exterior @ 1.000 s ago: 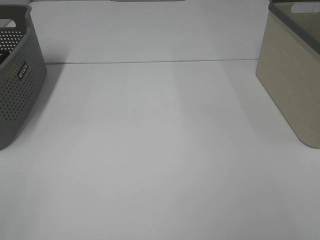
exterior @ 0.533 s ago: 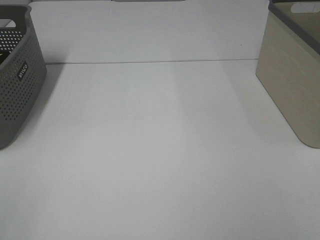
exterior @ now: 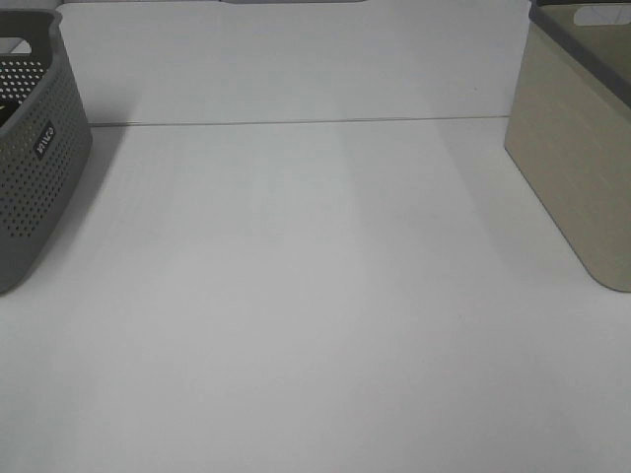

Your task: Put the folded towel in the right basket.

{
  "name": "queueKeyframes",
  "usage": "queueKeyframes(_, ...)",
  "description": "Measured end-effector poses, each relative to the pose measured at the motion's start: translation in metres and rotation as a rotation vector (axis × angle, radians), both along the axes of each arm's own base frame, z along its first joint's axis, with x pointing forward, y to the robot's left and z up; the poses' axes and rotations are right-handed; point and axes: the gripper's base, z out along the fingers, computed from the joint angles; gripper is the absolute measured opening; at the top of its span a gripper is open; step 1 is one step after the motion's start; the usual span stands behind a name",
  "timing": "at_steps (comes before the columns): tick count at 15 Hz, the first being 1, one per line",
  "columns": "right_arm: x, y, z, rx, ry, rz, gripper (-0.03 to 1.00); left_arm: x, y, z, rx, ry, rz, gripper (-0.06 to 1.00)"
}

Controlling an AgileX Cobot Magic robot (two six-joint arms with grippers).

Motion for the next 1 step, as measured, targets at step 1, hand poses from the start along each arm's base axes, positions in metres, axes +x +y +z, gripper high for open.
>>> queueKeyframes(1,0.0000,0.0000,0.0000,0.000,0.000,0.000,0.63,0.0000,0.0000,0.0000,0.000,0.000,0.000,0.97)
